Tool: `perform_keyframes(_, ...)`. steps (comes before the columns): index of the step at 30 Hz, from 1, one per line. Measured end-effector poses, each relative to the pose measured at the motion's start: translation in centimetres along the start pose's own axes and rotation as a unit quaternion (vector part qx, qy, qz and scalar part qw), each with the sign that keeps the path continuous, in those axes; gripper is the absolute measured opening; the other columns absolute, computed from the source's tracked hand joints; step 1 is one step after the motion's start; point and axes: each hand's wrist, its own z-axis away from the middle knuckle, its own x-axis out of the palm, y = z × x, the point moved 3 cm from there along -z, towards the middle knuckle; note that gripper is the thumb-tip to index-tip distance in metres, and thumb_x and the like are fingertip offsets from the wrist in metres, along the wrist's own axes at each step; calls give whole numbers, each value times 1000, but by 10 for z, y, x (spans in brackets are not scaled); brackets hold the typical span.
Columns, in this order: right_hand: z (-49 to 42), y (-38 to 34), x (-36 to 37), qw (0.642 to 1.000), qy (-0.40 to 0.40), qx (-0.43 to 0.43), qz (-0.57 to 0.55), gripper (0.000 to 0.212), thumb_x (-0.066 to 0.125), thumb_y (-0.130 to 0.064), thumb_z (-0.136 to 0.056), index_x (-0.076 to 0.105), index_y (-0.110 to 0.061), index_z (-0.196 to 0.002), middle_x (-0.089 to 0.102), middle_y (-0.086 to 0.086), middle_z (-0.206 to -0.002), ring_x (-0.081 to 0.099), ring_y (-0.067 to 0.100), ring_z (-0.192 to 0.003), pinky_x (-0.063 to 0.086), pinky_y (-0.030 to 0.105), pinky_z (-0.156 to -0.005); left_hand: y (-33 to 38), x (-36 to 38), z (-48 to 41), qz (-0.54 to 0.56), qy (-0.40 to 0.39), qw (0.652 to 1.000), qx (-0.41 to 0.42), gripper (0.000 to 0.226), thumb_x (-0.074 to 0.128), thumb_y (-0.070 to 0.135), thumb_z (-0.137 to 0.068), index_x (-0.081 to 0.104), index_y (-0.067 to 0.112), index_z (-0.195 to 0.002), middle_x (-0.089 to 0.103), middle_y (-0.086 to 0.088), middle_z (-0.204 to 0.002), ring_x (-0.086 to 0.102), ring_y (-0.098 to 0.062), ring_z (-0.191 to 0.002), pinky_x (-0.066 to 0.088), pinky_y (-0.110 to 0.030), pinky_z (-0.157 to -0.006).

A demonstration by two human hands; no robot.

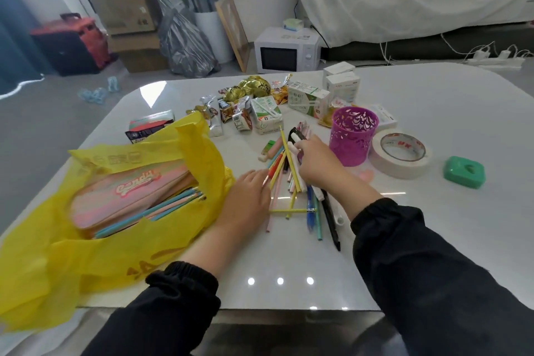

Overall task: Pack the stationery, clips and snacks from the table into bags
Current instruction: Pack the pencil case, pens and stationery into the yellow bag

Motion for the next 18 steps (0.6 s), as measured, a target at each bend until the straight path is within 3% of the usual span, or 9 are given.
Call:
perform_keyframes(2, 5, -5, 7, 1000, 23, -1, -16, 26, 51, -2, -88, 64, -8, -109, 56, 12, -110, 52, 23, -81, 39, 31, -67, -6, -4, 6, 2, -6, 1000, 30, 37, 42, 14, -98, 50, 11, -134, 55, -6, -133, 45, -19, -124, 29, -26, -105)
perform_keyframes(5, 19, -14, 24, 998, 48, -32, -38, 27, 51, -5, -88, 67, -15, -108, 65, 6, -100, 59, 24, -89, 49, 36, -74, -17, -5, 17, 15, 4, 999, 31, 32, 48, 7, -94, 58, 4, -124, 59, -11, -124, 50, -25, -118, 30, -26, -103)
perform_keyframes(8, 26, -20, 35, 995, 67, -75, 7, 27, 52, -6, -89, 67, -17, -109, 65, 3, -102, 59, 24, -93, 47, 33, -75, -30, 3, 28, 19, 29, 999, 22, 26, 50, 10, -92, 62, 5, -115, 61, -12, -117, 51, -24, -114, 33, -29, -102)
perform_keyframes(12, 24, -21, 37, 995, 16, -94, 22, 27, 53, -5, -87, 68, -16, -106, 66, 3, -100, 59, 23, -94, 49, 35, -79, -30, 7, 27, 6, 10, 1000, 21, 10, 48, 15, -89, 56, 16, -84, 57, -3, -92, 51, -21, -95, 34, -24, -80)
perform_keyframes(13, 23, -21, 36, 996, 14, -90, 18, 26, 53, -5, -87, 68, -16, -105, 65, 2, -100, 58, 23, -94, 49, 35, -79, -31, 6, 26, 9, 6, 1000, 15, 9, 48, 17, -90, 56, 16, -85, 57, -1, -93, 51, -20, -96, 35, -25, -81)
perform_keyframes(16, 20, -25, 36, 996, 5, -88, 21, 23, 56, -6, -87, 69, -18, -102, 63, 0, -101, 58, 20, -93, 50, 36, -79, -38, 2, 28, 33, 32, 999, -13, 30, 52, 20, -91, 61, 12, -118, 59, -1, -120, 49, -15, -113, 30, -21, -101)
perform_keyframes(18, 19, -29, 36, 995, -18, -88, 42, 22, 58, -8, -87, 70, -17, -103, 63, 1, -103, 58, 20, -94, 52, 38, -82, -38, 0, 36, 32, 39, 999, -13, 35, 54, 19, -91, 59, 11, -124, 57, -2, -128, 48, -15, -119, 25, -17, -104)
